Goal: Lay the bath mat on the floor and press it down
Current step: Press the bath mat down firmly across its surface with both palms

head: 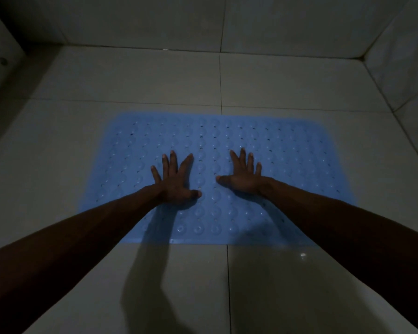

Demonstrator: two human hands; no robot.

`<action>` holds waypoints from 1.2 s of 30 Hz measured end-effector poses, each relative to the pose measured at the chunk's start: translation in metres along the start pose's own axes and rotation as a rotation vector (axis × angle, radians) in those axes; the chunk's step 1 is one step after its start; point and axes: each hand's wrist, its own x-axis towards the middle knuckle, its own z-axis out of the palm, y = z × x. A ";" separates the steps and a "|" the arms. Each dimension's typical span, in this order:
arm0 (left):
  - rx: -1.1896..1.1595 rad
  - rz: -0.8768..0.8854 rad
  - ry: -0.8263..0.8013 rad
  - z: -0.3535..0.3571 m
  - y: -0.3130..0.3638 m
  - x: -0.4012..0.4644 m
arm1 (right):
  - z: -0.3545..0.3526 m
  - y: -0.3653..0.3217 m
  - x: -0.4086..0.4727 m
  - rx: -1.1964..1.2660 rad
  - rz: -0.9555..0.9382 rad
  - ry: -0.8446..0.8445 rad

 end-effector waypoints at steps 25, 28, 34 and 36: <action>-0.039 -0.159 0.042 -0.022 0.010 0.022 | -0.001 0.003 0.025 0.066 -0.005 0.147; -0.017 -0.190 0.010 -0.026 0.009 0.023 | 0.003 0.003 0.024 0.016 0.012 0.182; 0.023 -0.224 -0.031 -0.045 0.003 0.035 | -0.014 -0.021 0.021 0.200 0.226 0.169; 0.021 -0.210 -0.047 -0.047 0.002 0.038 | -0.029 -0.030 0.025 0.126 0.289 0.126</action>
